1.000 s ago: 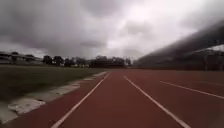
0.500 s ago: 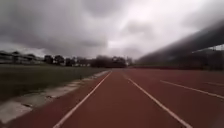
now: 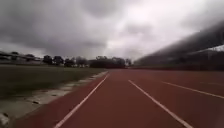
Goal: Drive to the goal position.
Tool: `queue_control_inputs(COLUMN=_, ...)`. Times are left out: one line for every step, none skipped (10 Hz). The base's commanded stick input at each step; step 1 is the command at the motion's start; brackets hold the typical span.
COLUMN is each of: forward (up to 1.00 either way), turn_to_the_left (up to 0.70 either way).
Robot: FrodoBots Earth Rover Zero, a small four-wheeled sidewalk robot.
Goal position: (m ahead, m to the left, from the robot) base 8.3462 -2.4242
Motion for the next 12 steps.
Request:
queue_control_inputs(forward=0.70, turn_to_the_left=0.00)
queue_control_inputs(forward=0.70, turn_to_the_left=0.00)
queue_control_inputs(forward=0.70, turn_to_the_left=0.00)
queue_control_inputs(forward=0.70, turn_to_the_left=0.00)
queue_control_inputs(forward=0.70, turn_to_the_left=0.00)
queue_control_inputs(forward=0.70, turn_to_the_left=0.00)
queue_control_inputs(forward=0.70, turn_to_the_left=-0.35)
queue_control_inputs(forward=0.70, turn_to_the_left=-0.35)
queue_control_inputs(forward=0.70, turn_to_the_left=-0.35)
queue_control_inputs(forward=0.70, turn_to_the_left=-0.31)
queue_control_inputs(forward=0.70, turn_to_the_left=-0.19)
queue_control_inputs(forward=0.70, turn_to_the_left=-0.06)
